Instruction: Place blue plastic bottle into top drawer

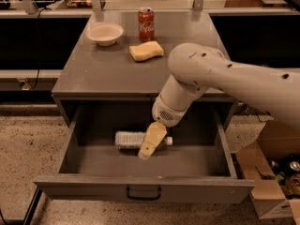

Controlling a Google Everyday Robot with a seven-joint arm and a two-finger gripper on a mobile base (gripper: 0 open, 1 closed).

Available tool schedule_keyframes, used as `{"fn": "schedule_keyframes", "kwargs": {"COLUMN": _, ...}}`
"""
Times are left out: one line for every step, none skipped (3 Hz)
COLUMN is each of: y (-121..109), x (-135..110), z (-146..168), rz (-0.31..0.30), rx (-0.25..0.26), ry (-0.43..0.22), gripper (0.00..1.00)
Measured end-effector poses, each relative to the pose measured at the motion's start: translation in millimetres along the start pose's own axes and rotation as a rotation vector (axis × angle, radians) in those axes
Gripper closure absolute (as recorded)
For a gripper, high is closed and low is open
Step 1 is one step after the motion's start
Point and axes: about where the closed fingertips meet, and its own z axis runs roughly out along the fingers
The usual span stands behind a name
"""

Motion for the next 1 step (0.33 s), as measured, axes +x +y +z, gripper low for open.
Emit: {"fn": "schedule_keyframes", "kwargs": {"y": 0.0, "x": 0.0, "z": 0.0, "rz": 0.000, "rx": 0.000, "ry": 0.000, "gripper": 0.00}}
